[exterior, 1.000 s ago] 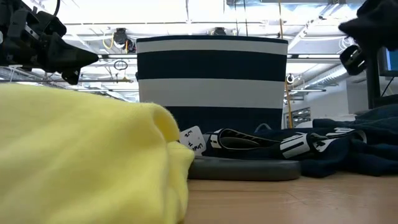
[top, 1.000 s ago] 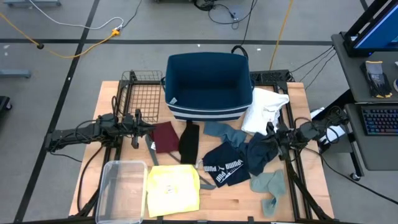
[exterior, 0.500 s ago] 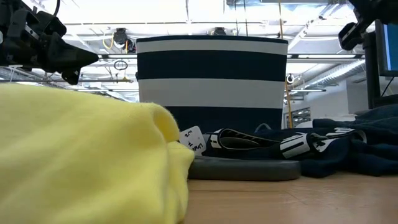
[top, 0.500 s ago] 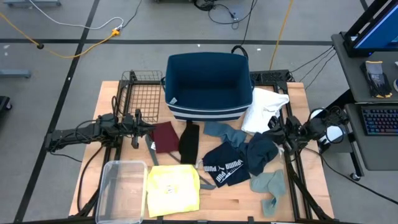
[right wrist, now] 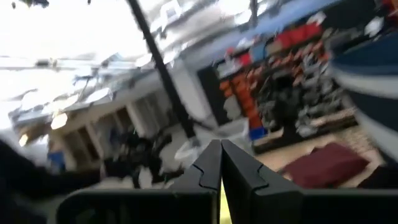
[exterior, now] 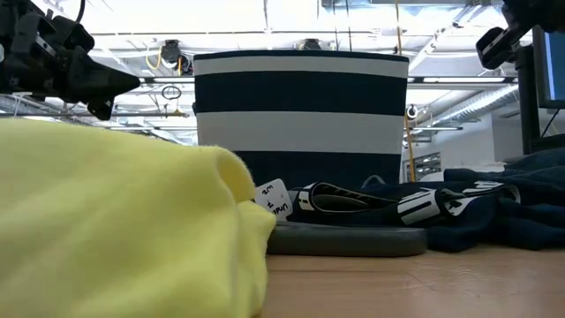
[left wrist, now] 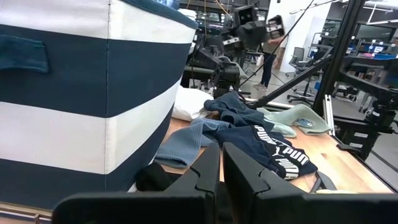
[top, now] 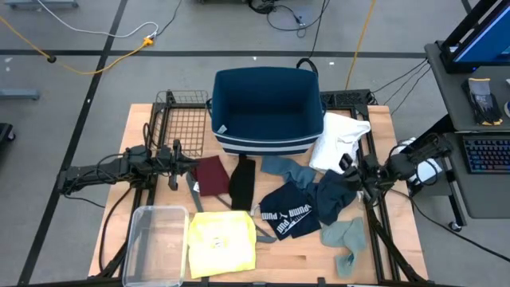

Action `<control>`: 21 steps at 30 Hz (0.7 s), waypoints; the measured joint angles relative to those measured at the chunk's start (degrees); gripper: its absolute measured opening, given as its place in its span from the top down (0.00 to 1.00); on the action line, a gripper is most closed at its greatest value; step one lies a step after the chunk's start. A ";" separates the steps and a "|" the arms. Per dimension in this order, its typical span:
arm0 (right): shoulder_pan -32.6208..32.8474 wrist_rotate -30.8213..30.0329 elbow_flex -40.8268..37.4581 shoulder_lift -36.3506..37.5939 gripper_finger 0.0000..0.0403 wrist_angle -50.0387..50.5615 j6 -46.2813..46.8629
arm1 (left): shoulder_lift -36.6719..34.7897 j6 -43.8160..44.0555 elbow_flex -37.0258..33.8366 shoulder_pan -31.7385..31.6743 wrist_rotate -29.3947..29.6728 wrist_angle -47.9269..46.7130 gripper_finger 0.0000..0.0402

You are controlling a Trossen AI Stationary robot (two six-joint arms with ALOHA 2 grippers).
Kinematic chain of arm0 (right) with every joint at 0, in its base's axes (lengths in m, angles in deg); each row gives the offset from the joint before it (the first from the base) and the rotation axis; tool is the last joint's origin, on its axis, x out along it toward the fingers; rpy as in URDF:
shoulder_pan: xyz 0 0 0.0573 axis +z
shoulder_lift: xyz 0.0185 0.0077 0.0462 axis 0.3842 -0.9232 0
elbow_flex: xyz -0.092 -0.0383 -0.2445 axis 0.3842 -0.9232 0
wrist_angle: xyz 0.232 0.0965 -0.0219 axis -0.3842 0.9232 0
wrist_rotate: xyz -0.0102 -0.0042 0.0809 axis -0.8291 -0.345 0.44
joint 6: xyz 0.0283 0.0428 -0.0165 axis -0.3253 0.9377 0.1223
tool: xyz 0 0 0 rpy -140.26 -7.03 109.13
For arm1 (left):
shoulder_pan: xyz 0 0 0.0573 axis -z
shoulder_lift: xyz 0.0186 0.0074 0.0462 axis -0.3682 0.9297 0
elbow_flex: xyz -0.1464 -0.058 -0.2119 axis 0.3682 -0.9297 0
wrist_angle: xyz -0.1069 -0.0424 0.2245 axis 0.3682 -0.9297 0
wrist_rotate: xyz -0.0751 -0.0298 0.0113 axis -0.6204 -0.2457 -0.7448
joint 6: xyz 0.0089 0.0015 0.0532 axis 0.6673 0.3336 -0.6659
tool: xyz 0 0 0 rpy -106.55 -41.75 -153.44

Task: Pick & Place Cloths
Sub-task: Put the light green sock into the transparent bin

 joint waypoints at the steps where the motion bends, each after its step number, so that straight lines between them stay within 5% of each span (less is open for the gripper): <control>1: 0.00 1.24 0.76 -2.02 1.00 0.02 0.03 | 0.00 0.02 0.00 0.00 0.00 0.00 0.95; 7: 0.01 10.32 11.26 -15.67 1.00 9.03 1.73 | 0.00 -0.02 0.00 0.00 0.00 0.00 0.95; 15: 1.84 18.19 34.90 -34.73 1.00 51.06 4.64 | 0.00 0.00 0.00 -0.01 0.03 0.01 0.95; 21: 5.60 23.69 44.36 -45.17 1.00 69.77 10.36 | 0.00 -0.02 0.00 0.00 0.03 0.02 0.95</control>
